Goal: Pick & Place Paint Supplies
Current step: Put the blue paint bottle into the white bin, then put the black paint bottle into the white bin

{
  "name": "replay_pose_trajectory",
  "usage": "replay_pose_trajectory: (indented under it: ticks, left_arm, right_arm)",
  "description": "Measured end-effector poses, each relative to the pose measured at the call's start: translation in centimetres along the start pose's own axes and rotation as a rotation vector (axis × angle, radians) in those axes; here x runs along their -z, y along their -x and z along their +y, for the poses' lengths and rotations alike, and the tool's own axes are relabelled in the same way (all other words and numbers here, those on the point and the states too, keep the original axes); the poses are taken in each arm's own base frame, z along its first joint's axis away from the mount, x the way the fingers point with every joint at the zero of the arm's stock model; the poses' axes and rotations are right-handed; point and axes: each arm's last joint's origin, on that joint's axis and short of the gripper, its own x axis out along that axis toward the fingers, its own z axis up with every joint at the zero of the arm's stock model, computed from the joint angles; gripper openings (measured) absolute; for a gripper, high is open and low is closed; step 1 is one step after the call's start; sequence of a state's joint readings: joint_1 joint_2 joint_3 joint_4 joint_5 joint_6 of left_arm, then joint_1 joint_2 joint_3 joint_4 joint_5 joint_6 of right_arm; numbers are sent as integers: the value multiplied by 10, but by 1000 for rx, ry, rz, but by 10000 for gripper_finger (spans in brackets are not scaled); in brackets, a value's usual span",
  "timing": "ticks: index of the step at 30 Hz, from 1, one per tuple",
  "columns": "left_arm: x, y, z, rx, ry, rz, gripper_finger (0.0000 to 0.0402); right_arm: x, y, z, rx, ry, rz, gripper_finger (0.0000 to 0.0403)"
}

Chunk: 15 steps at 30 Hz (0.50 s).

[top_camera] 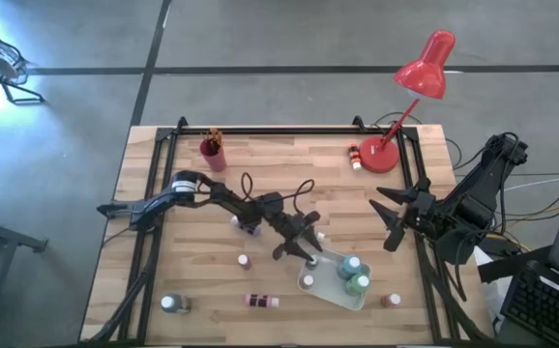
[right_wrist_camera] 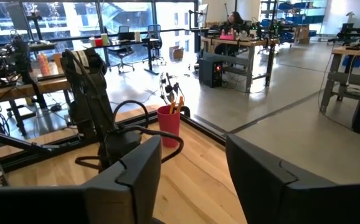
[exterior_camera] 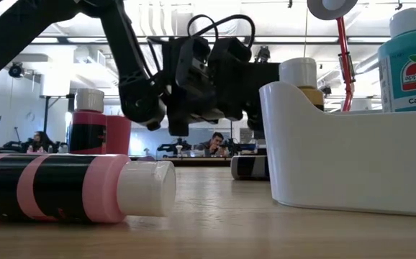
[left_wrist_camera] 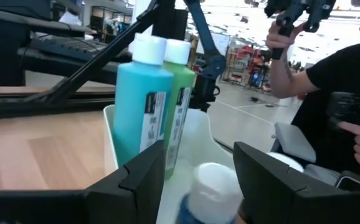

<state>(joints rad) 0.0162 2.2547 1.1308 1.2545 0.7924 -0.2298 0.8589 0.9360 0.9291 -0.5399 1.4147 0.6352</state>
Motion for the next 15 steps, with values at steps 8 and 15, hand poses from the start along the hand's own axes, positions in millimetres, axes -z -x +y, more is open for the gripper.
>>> replay_pose_trajectory:
  ticks: [8, 15]
  left_arm:
    - [-21, 1, -1, 41, 1, -12, 193]
    - [-75, 12, -10, 80, 11, 66, 192]
  right_arm:
    - [0, 0, 0, 0, -1, 0, 182]
    - [-3, 1, -4, -1, -9, -2, 194]
